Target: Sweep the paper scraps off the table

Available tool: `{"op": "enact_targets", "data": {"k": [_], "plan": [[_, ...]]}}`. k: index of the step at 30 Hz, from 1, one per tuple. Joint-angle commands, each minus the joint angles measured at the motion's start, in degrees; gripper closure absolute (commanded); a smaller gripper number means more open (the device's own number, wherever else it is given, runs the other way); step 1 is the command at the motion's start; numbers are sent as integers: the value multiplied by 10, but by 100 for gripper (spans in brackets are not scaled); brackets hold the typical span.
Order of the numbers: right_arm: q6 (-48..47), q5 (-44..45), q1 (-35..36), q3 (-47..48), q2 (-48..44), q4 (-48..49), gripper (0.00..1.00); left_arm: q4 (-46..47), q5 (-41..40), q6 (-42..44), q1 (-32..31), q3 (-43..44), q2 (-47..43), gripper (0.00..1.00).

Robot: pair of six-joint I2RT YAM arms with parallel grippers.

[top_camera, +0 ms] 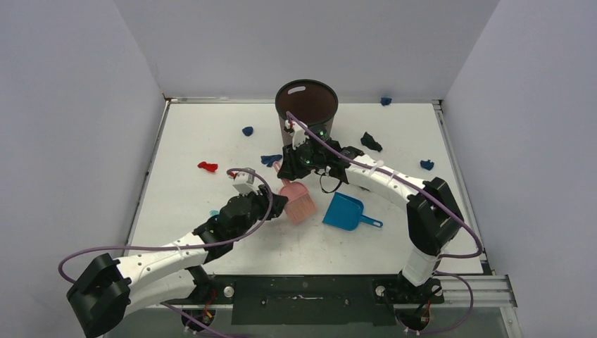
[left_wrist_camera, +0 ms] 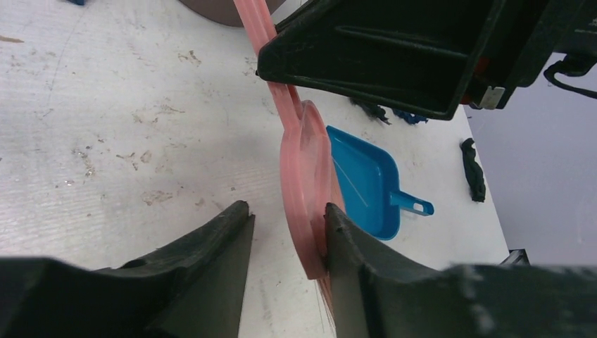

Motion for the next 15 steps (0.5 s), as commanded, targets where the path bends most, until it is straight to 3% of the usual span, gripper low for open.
{"op": "enact_targets", "data": {"k": [1,8,10,15], "plan": [[14,-11,0,-15,-48,51,95,60,6,16,-4,32,16,64],[16,-34,-11,-29,-57,61,95,115,46,36,-4,11,27,100],[4,-60,-23,-26,-57,61,93,108,50,47,-4,6,11,100],[-119,-182,-61,21,-53,-22,61,14,66,90,-4,21,-45,100]]}}
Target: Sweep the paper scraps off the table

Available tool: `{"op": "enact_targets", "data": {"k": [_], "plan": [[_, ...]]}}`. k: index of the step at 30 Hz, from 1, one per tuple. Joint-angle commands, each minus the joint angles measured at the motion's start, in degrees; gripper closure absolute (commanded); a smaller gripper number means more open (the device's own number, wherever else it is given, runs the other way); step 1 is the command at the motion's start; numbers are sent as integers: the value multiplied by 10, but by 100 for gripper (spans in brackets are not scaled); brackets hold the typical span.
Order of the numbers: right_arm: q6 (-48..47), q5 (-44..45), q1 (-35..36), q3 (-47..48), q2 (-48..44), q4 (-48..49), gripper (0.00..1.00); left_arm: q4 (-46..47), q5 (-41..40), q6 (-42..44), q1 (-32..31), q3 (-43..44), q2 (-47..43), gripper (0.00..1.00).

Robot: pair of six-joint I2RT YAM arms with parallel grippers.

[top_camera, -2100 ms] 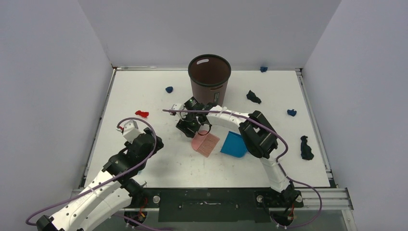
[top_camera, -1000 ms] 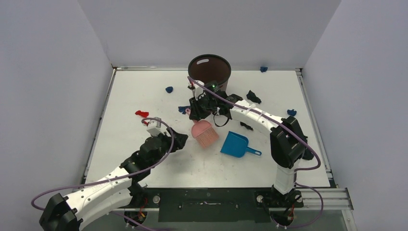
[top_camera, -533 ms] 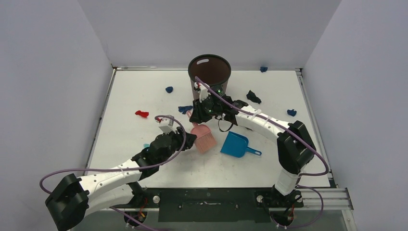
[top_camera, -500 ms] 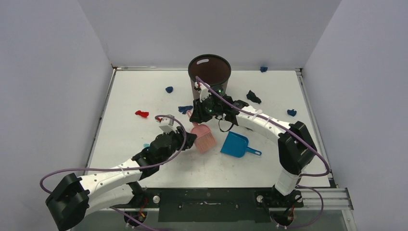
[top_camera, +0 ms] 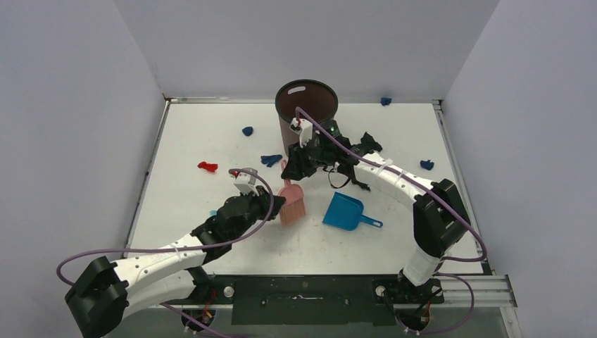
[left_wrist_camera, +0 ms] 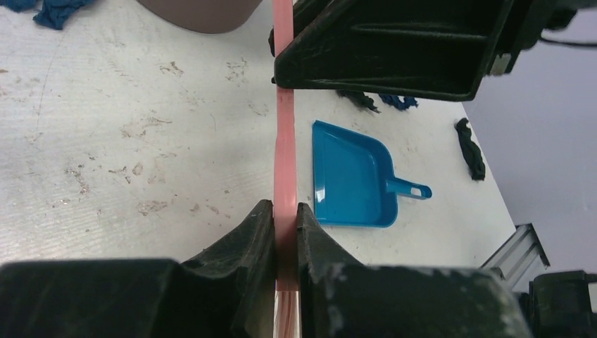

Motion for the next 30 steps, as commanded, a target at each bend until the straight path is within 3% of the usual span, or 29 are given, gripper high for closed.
{"op": "enact_targets", "data": {"k": [1,6,10,13,20,25,30], "plan": [[-158,-132,-37,70,-21,-83,55,-41,54,57,-5,27,-59,100],[-413,-261,-100,194,-8,-338,36,-175,134,120,-4,76,-75,100],[-599,-206,-121,282,-10,-501,28,-297,186,185,-6,129,-71,100],[-731,-177,-119,264,-47,-563,23,-352,221,222,-8,162,-67,100],[-773,-146,-65,146,-131,-516,18,-371,292,288,-8,177,-59,100],[-755,-137,-14,107,-122,-495,18,-330,344,290,-8,167,-63,100],[-735,-183,-7,103,-96,-478,19,-314,367,294,-8,164,-82,100]]}}
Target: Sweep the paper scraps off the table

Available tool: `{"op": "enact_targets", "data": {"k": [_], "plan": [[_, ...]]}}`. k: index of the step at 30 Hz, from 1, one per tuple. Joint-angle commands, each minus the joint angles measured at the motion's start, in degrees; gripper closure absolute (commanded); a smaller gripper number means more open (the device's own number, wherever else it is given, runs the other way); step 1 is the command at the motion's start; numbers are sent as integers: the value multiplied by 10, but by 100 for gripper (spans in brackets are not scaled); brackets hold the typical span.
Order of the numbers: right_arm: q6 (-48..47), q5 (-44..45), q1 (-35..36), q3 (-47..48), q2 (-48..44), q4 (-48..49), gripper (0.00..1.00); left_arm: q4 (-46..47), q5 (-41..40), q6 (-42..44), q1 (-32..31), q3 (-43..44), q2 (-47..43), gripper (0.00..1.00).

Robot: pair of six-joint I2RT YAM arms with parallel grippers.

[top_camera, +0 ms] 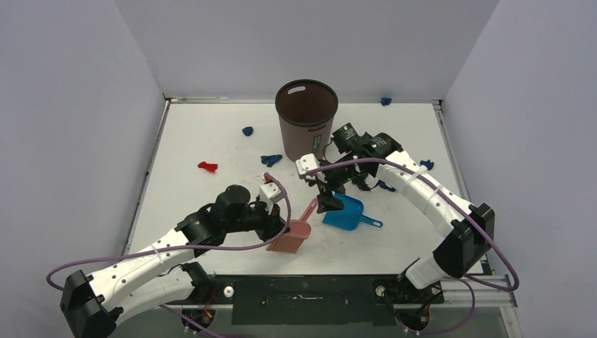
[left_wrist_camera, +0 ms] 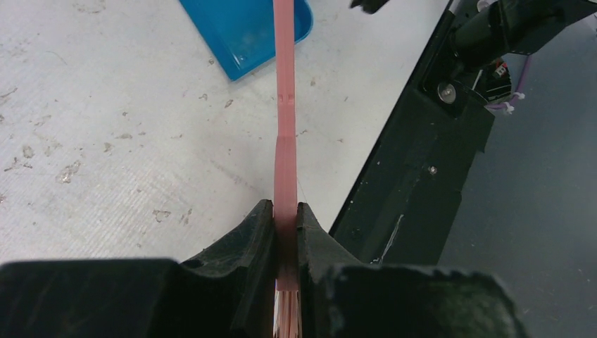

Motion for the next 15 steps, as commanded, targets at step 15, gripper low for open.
{"op": "enact_targets", "data": {"k": [15], "plan": [[0,-136,-12,31,65,-29,29,78,14,16,3,-17,-66,100]]}}
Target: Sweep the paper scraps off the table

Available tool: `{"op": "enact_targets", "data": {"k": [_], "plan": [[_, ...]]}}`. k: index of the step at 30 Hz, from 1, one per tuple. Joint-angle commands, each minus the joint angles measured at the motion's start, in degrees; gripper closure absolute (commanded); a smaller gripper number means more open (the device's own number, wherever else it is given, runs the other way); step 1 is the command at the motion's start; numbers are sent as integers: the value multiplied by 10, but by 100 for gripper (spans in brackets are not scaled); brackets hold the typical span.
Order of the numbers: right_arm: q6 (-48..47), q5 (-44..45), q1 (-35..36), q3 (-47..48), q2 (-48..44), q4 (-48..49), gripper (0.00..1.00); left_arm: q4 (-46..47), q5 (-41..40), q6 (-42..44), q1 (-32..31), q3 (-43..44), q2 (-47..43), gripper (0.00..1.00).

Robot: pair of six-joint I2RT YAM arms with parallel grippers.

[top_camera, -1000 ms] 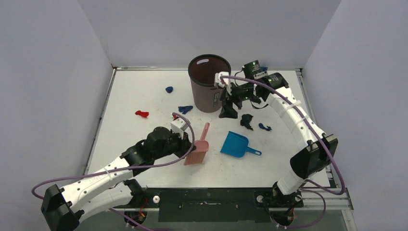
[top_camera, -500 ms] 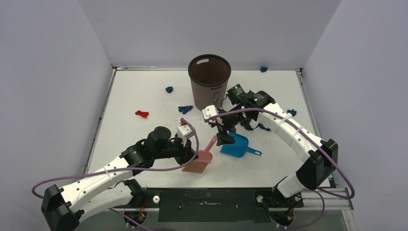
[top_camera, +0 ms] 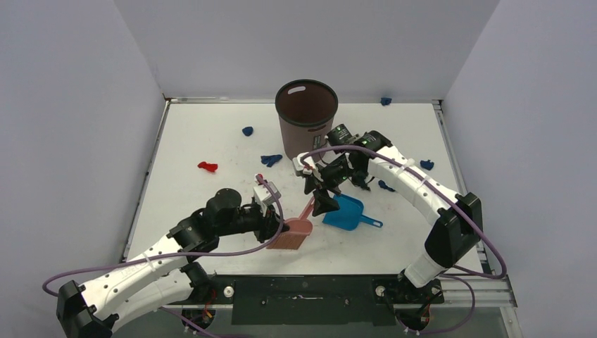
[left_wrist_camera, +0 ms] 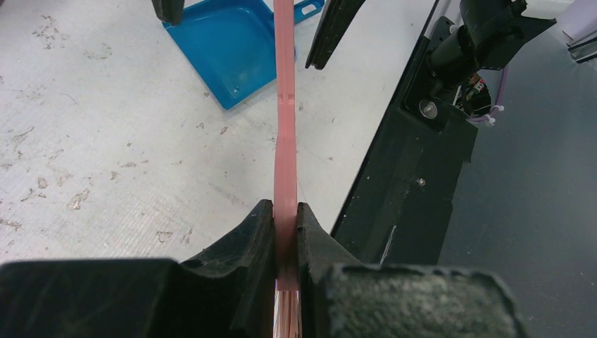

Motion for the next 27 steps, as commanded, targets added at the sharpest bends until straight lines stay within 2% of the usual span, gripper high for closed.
{"op": "enact_targets", "data": {"k": [1,8,10,12,16,21,24,27], "plan": [[-21,-73,-10,34,23,-43,33,50,-3,7,5,-3,-15,100],[-72,-116,-27,63,56,-121,45,58,-4,2,14,-12,-26,100],[-76,-129,-33,64,59,-129,46,62,-6,-1,17,-16,-29,100],[-62,-146,-40,57,55,-119,42,64,-6,-2,19,-18,-30,100],[50,-147,-42,9,18,3,36,72,-5,-7,25,-20,-30,100],[237,-94,-38,-87,-56,221,32,92,7,-21,39,-25,-34,100],[287,-88,-39,-130,-80,284,32,118,26,-36,54,-35,-47,100],[302,-101,-40,-148,-87,302,32,146,46,-51,70,-42,-53,100]]}}
